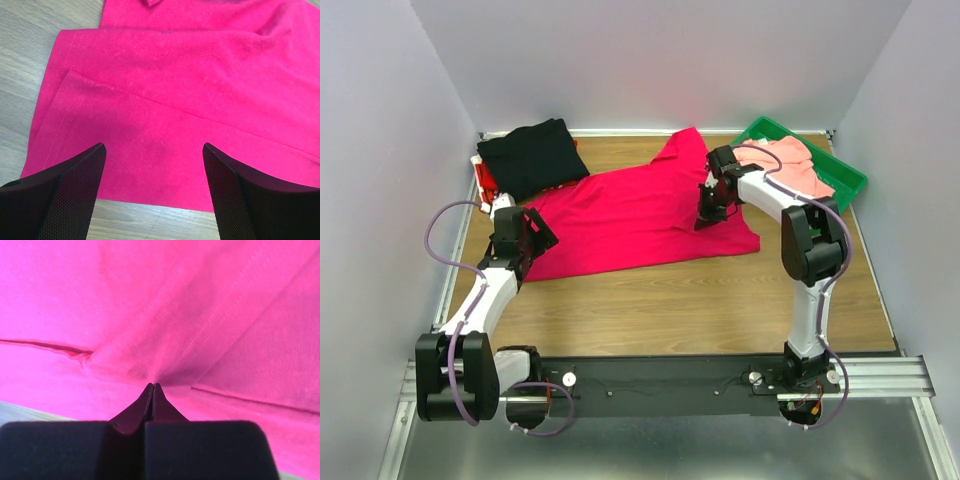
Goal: Fold and stack the t-shirts
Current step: Fold the tshirt
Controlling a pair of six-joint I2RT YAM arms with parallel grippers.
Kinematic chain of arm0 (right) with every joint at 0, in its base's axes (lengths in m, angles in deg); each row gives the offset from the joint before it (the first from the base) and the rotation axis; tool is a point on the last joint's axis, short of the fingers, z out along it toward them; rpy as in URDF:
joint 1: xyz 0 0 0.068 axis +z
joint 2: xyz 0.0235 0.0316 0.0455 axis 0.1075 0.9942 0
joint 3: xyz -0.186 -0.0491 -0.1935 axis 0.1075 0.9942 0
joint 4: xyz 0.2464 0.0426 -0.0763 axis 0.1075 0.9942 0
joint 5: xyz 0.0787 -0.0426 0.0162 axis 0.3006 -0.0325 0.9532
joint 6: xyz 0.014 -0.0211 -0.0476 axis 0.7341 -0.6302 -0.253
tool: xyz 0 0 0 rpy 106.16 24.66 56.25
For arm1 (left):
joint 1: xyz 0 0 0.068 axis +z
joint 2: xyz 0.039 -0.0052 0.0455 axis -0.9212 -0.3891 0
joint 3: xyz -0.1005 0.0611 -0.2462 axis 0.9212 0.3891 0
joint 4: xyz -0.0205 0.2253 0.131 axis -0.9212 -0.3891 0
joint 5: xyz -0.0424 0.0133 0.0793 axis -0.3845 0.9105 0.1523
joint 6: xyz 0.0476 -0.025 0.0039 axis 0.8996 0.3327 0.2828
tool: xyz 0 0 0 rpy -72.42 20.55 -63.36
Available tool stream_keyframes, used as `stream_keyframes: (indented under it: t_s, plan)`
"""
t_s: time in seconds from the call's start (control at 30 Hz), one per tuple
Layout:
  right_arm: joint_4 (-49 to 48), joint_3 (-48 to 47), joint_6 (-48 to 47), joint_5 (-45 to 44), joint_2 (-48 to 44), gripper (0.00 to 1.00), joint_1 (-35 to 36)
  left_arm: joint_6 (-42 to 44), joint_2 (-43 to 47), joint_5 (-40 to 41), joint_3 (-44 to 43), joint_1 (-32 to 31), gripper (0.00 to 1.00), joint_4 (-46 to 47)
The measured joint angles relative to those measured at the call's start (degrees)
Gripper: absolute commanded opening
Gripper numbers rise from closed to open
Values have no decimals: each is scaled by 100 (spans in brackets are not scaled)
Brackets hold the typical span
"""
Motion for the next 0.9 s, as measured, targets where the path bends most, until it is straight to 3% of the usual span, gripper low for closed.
stream_keyframes:
  t_s: [0.3, 0.9]
  plan:
    - [-9, 573, 26, -289, -350, 34, 0, -20, 9, 0, 9, -2, 85, -7]
    - [-13, 352, 35, -424, -225, 33, 13, -20, 48, -2, 9, -2, 85, -20]
